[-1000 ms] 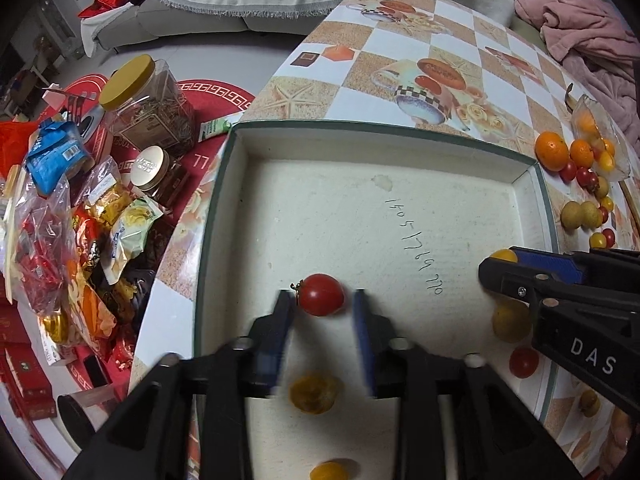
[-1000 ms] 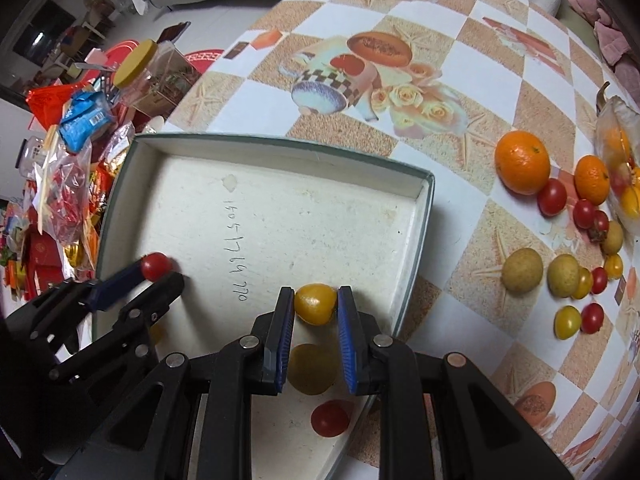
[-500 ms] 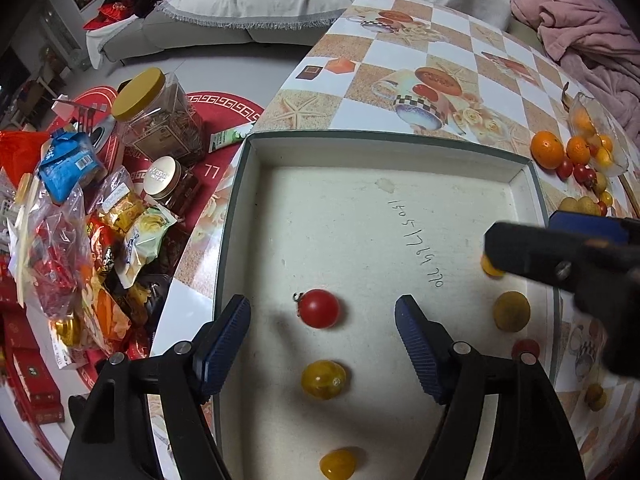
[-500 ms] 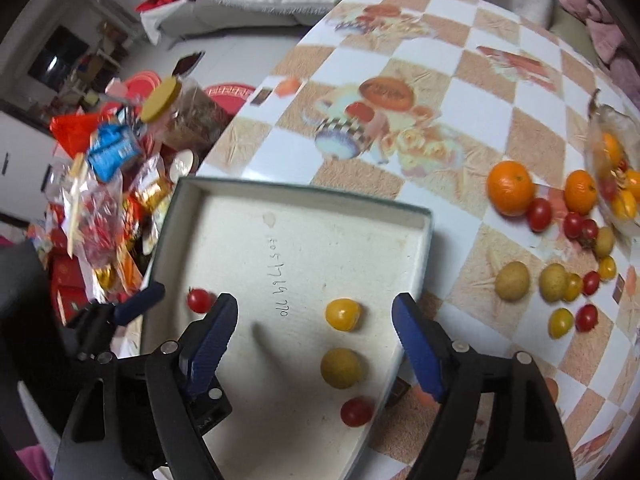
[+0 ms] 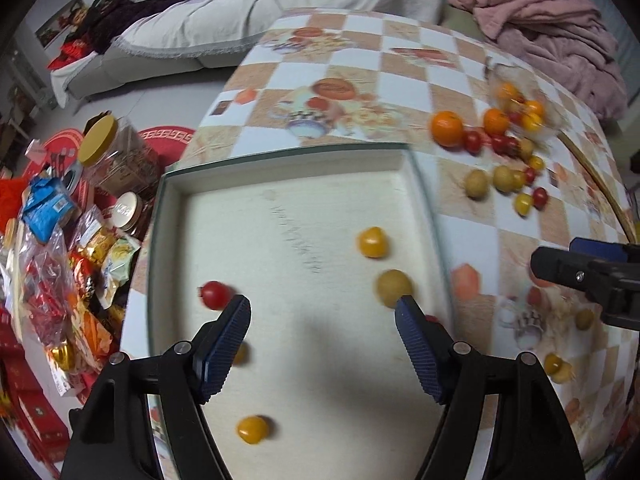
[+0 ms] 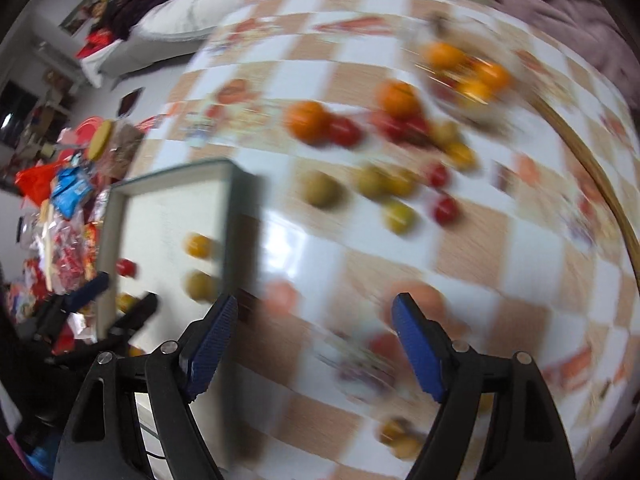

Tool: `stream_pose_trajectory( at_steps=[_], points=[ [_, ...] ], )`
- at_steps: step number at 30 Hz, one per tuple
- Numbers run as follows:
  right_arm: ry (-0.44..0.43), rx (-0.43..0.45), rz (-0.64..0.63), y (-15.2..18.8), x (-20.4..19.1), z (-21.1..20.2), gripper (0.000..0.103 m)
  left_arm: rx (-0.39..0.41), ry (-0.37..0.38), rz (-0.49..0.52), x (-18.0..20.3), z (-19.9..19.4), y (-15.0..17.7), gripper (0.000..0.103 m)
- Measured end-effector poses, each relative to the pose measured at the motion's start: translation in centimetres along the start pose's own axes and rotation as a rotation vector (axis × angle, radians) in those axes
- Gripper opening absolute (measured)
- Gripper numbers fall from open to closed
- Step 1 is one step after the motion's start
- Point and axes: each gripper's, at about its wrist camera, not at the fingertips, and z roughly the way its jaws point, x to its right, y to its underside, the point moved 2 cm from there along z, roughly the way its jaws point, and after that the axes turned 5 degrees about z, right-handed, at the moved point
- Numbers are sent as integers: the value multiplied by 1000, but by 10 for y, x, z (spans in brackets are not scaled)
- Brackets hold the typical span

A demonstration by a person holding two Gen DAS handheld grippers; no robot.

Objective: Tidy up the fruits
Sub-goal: 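Grasp a yellow-green round fruit with the right tool while the left tool grasps a yellow cherry tomato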

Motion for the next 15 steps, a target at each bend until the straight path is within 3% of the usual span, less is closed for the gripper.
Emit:
stream_pose_trajectory(
  at_steps=[9, 15],
  points=[
    [118, -48, 138, 53, 105, -14, 82, -3, 110, 146, 84, -22, 23, 76],
    [121, -52, 134, 63, 122, -14, 82, -53, 145, 244, 135, -13, 47, 76]
  ],
)
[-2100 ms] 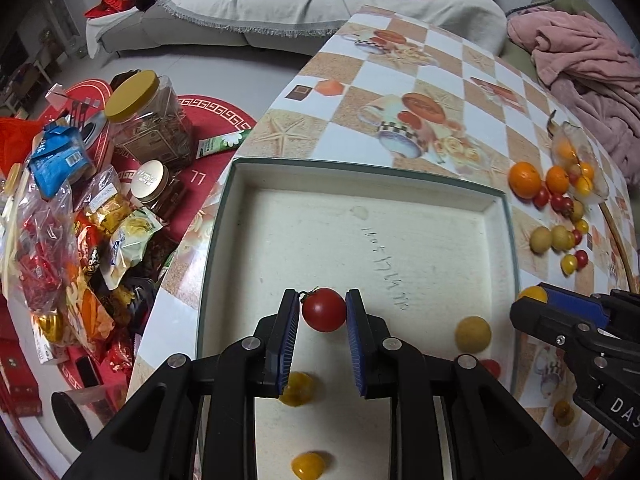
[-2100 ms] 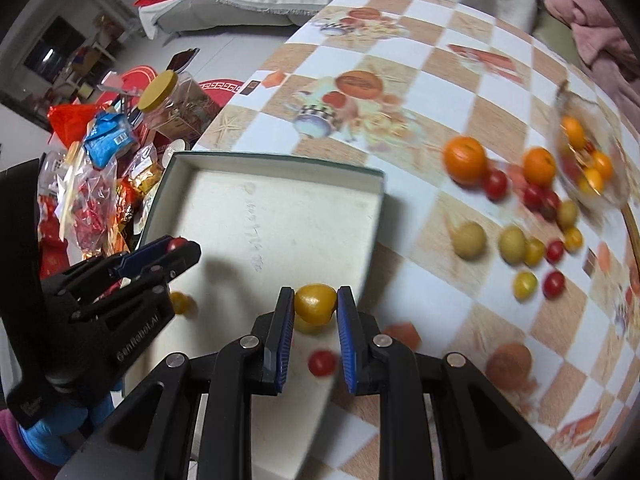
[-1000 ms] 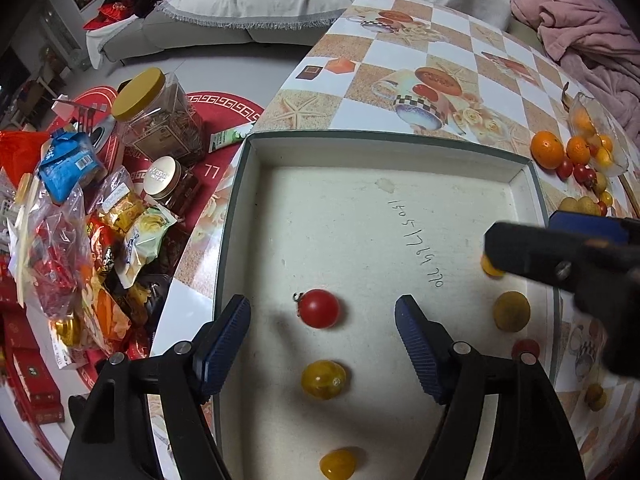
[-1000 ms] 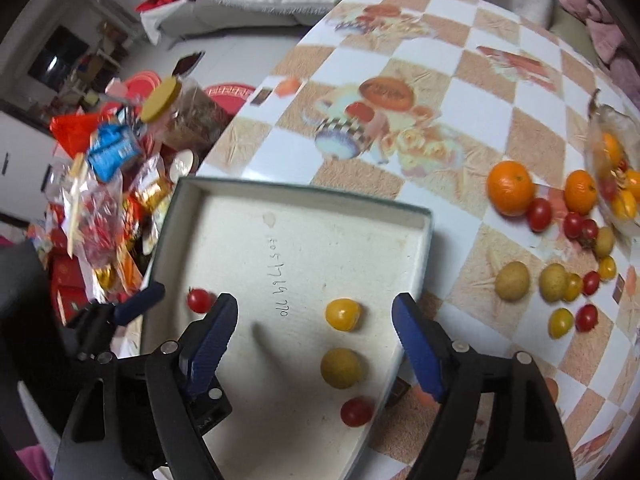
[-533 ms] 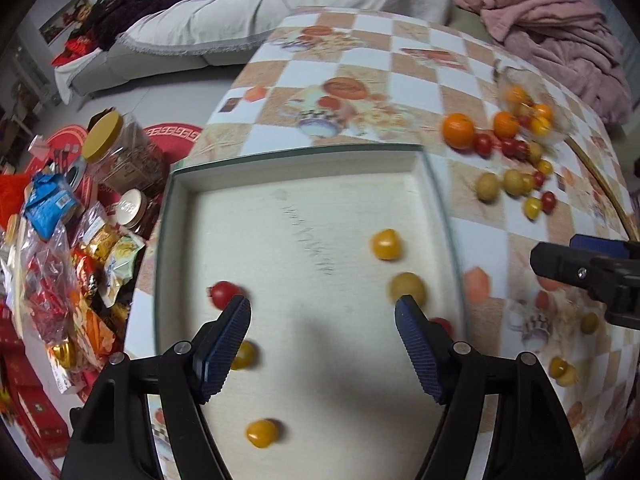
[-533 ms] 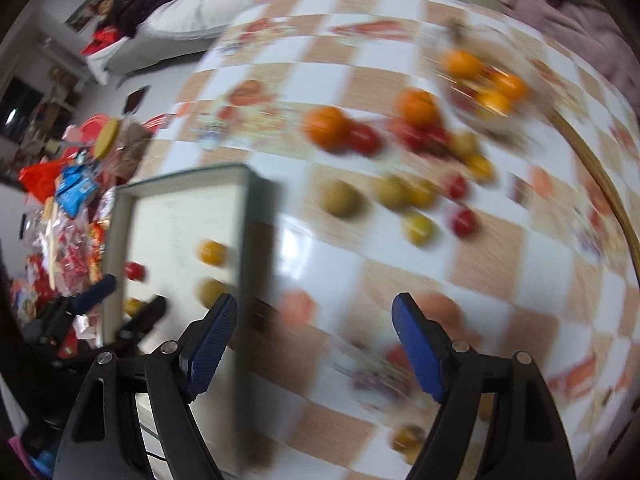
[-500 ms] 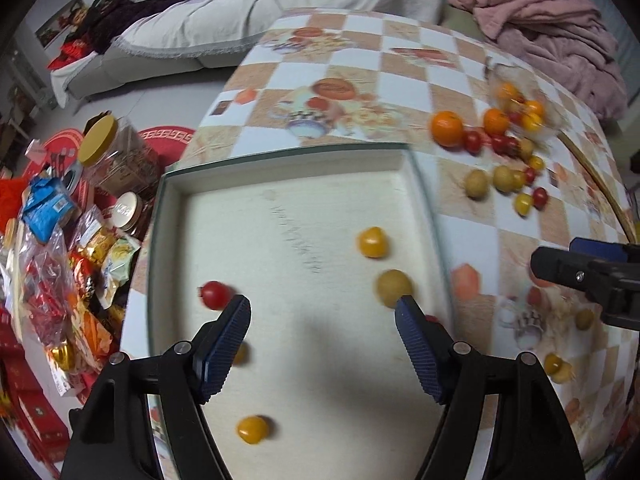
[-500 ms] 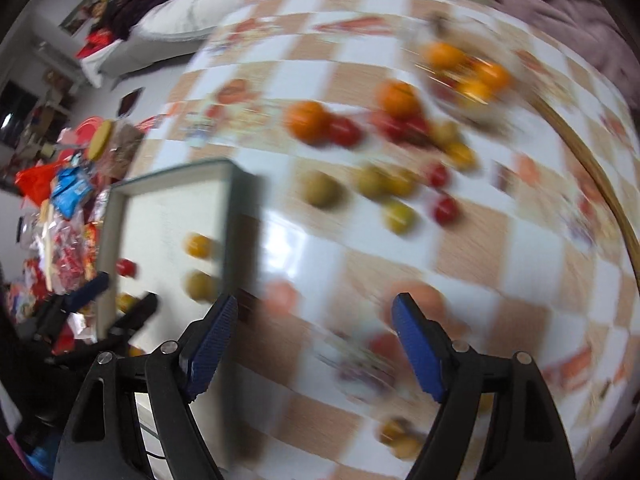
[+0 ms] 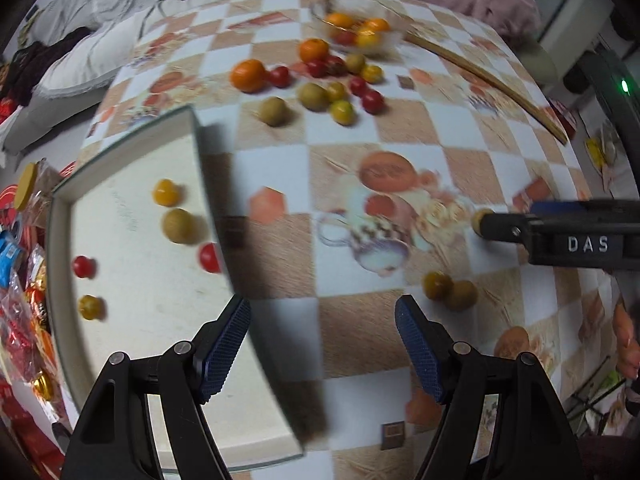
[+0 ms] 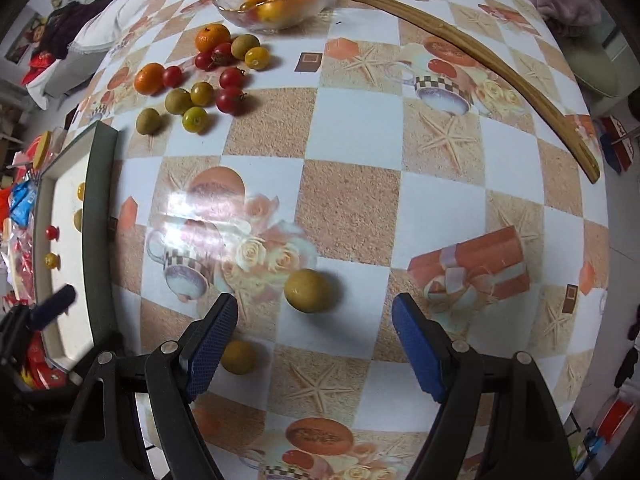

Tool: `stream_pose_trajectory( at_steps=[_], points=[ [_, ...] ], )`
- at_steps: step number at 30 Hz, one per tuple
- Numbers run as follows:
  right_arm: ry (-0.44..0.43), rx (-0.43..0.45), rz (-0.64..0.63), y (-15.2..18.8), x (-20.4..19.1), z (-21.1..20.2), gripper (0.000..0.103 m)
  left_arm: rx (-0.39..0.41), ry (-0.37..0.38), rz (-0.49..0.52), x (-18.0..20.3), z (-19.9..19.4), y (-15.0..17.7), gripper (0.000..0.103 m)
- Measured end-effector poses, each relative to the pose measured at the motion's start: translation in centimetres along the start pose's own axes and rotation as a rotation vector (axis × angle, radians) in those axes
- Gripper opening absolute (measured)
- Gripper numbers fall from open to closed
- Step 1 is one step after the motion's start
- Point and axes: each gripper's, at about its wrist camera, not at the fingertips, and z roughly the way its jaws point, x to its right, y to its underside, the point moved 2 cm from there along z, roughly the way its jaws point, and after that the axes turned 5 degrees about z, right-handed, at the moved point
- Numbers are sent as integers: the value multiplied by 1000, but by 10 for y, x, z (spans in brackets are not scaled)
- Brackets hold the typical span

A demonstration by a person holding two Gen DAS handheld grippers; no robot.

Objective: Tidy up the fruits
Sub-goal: 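Grasp a yellow-green round fruit with the right tool while the left tool grasps a yellow cherry tomato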

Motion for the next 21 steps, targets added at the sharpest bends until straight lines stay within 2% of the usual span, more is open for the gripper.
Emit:
stream_pose_trajectory(
  at_steps=[4, 6, 13, 16, 18, 20, 21],
  points=[
    [11, -6, -32, 6, -2, 7, 80, -21, 7, 36, 19, 13, 4, 76],
    [9, -15, -36, 7, -4, 11, 68, -35, 6, 47, 24, 21, 4, 76],
    [10, -32, -54, 7, -10, 25, 57, -34, 29, 67, 37, 35, -3, 76],
    [32, -30, -77, 6, -14, 28, 49, -29, 43, 73, 41, 38, -8, 76],
    [43, -26, -92, 5, -16, 29, 36, -25, 49, 79, 44, 38, -12, 76],
    [48, -23, -89, 5, -14, 29, 29, -26, 57, 87, 47, 40, -15, 76],
    [41, -23, -81, 3, -12, 29, 29, -28, 61, 91, 49, 41, -16, 76]
  ],
)
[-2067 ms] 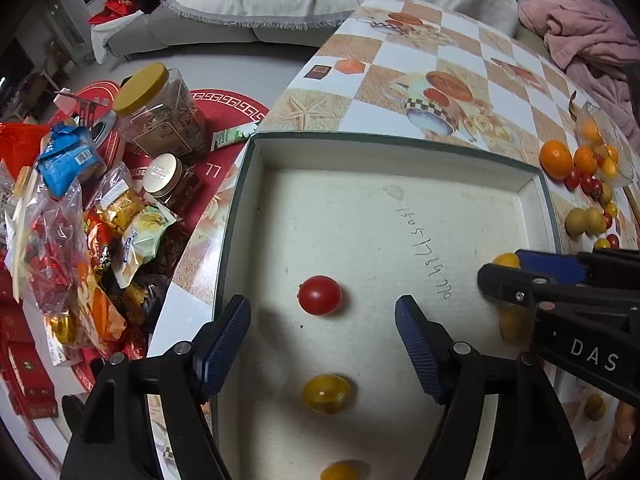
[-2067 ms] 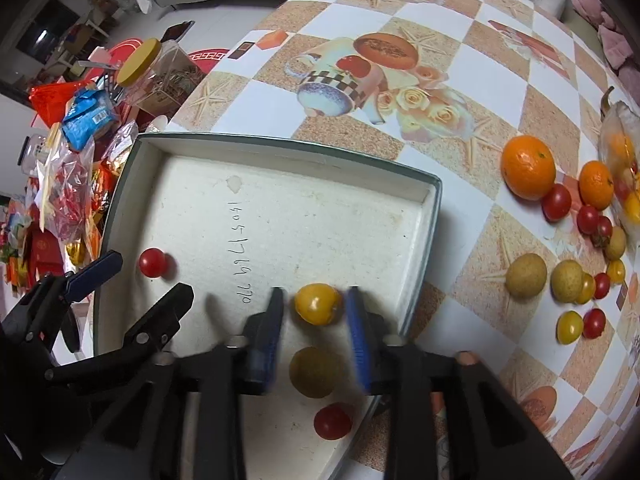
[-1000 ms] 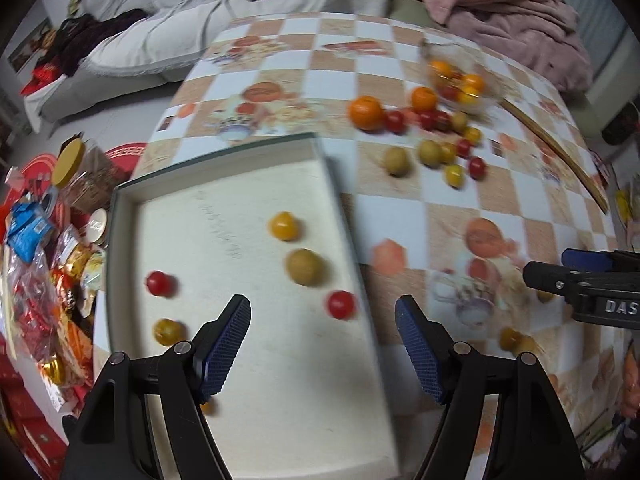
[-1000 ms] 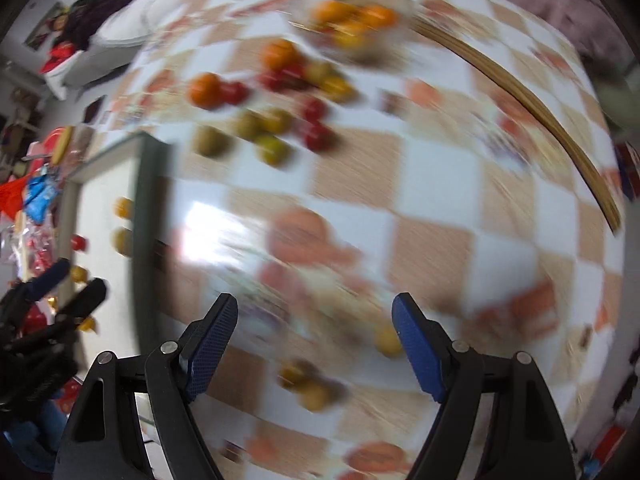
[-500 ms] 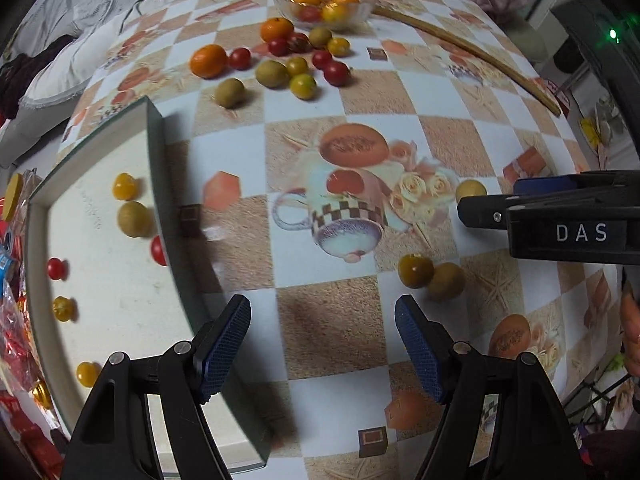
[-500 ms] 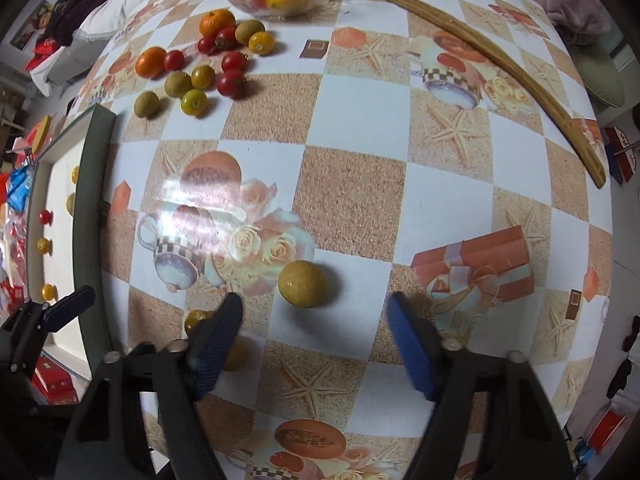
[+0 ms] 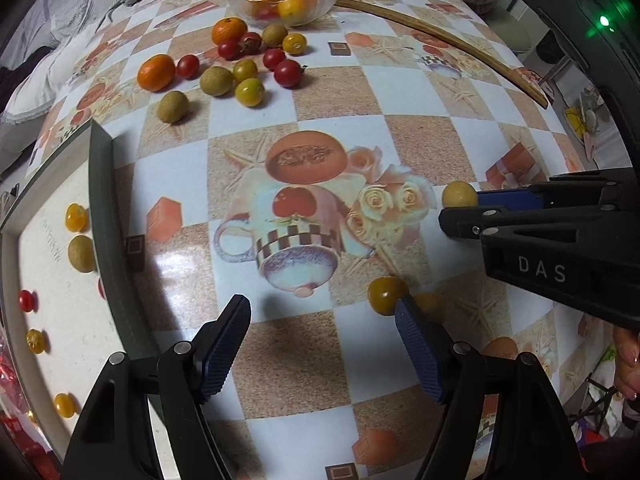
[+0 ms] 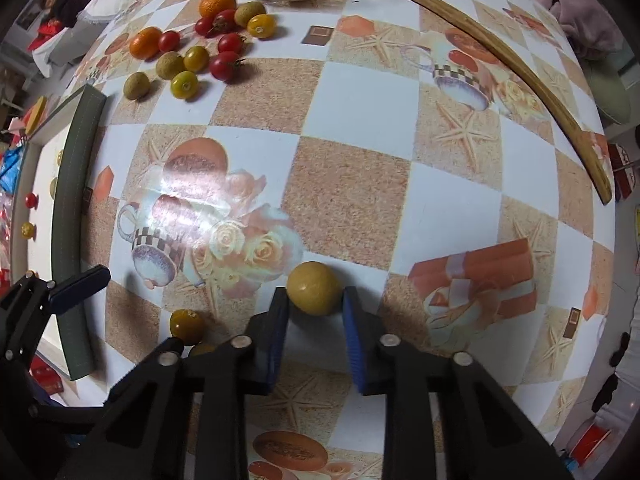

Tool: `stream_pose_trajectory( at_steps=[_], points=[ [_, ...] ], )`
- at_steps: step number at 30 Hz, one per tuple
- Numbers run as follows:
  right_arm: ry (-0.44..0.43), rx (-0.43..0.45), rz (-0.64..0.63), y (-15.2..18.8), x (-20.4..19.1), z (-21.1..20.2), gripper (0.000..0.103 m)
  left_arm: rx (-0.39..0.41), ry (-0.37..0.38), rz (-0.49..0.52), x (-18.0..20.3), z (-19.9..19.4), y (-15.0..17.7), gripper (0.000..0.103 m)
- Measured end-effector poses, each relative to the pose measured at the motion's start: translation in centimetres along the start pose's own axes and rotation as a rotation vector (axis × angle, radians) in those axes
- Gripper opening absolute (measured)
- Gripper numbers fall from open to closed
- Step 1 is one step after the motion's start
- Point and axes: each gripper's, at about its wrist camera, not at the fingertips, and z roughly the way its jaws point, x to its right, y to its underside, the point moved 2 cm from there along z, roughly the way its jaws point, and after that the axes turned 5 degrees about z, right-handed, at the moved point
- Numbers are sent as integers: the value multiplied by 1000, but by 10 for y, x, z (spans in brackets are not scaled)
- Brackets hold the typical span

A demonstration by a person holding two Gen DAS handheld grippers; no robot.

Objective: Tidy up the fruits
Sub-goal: 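Grasp a yellow-green round fruit with the right tool while the left tool grasps a yellow cherry tomato, then carry both held fruits over the white tray with both tools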

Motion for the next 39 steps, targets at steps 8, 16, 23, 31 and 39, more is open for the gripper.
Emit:
stream_pose_trajectory(
  at_steps=[8, 16, 23, 31, 39],
  points=[
    [1, 2, 32, -9, 26, -2, 29, -10, 22, 25, 16, 8, -9, 76],
    [-4, 4, 61, -9, 39, -2, 29, -22, 8, 42, 36, 21, -17, 72],
    [-10, 5, 85, -2, 52, -1, 29, -12, 83, 76, 55, 23, -29, 22],
    [-34, 16, 119, 11, 64, -15, 29, -23, 162, -56, 24, 16, -17, 22],
    [-49, 31, 103, 15, 64, -34, 29, -5, 158, -108, 4, -1, -6, 22]
  ],
)
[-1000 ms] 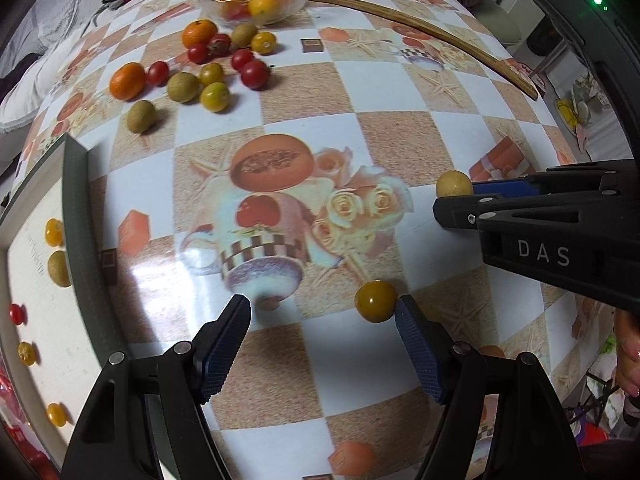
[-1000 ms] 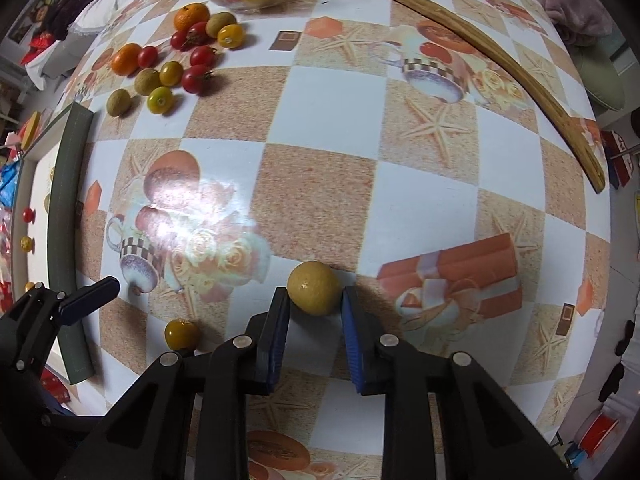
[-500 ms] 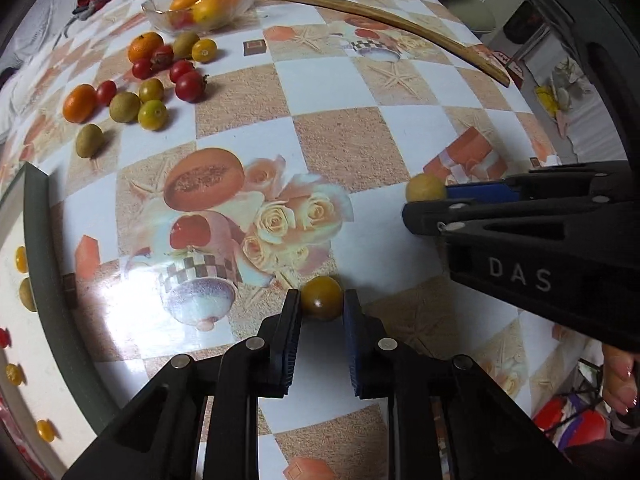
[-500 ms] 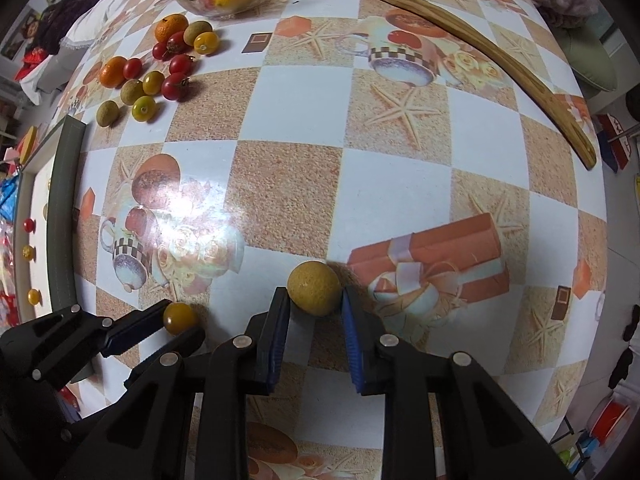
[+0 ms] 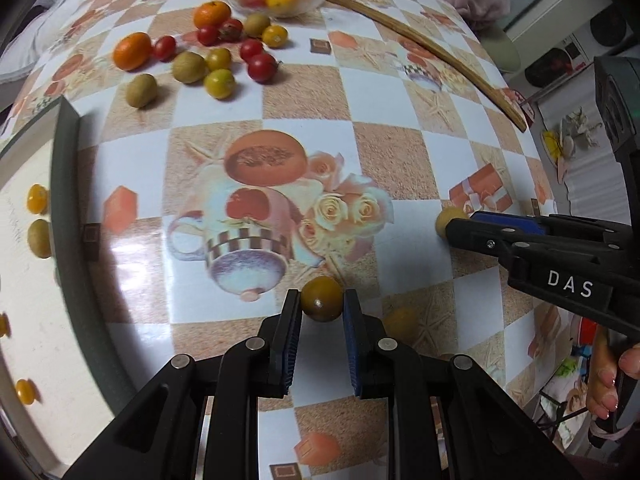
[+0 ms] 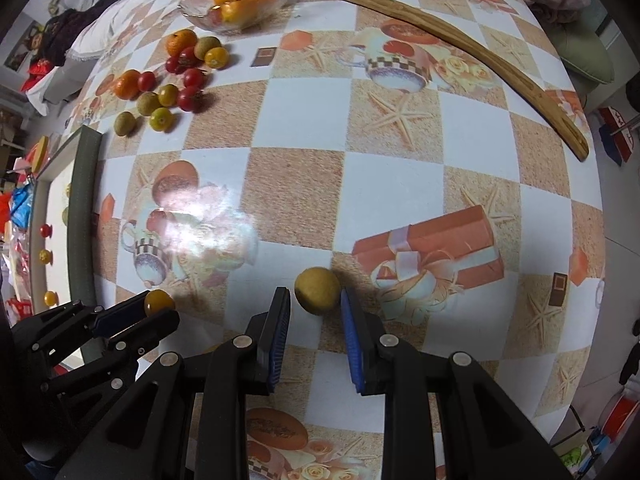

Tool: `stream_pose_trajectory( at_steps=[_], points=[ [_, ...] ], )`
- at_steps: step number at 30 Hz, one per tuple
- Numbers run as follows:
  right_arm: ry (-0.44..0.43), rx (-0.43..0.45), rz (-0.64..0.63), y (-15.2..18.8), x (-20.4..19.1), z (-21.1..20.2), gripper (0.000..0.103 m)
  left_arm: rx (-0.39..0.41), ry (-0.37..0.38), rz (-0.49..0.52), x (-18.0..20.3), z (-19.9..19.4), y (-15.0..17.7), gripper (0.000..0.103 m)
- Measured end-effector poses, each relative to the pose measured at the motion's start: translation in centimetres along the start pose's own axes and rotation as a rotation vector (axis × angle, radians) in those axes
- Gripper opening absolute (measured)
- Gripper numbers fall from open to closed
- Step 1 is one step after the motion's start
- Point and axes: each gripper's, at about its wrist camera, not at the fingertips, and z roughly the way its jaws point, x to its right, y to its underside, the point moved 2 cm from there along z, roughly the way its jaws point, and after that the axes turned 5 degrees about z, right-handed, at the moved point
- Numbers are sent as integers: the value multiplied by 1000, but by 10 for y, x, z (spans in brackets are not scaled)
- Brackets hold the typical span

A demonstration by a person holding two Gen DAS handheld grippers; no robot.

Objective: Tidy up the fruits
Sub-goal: 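Carry both held fruits over the white tray with both tools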

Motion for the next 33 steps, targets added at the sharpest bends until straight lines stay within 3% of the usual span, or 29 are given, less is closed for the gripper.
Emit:
stream_pose_trajectory(
  at_steps=[10, 16, 21, 22, 23, 24, 29, 31, 33],
  points=[
    [5, 4, -73, 3, -34, -5, 29, 48, -20, -70, -28, -25, 8, 22],
    [89, -47, -59, 18, -19, 19, 29, 54, -32, -99, -44, -31, 17, 22],
    [110, -28, -87, 30, -18, 18, 28, 49, -32, -93, -46, -30, 19, 22],
    [107, -29, -80, 30, -18, 18, 25, 48, -32, -91, -46, -30, 19, 22],
    [99, -30, -71, 31, -17, 17, 10, 47, -31, -90, -46, -30, 19, 22],
    [83, -35, -55, 32, -15, 17, 6, 46, -31, -87, -46, -31, 19, 22],
    [9, -40, 1, 40, 0, 6, 7, 51, -33, -82, -46, -33, 17, 22],
    [-12, -47, 0, 43, 7, 1, 9, 51, -33, -84, -46, -33, 18, 22],
    [-4, -47, -14, 47, 11, -4, 35, 51, -33, -86, -46, -33, 18, 22]
  ],
)
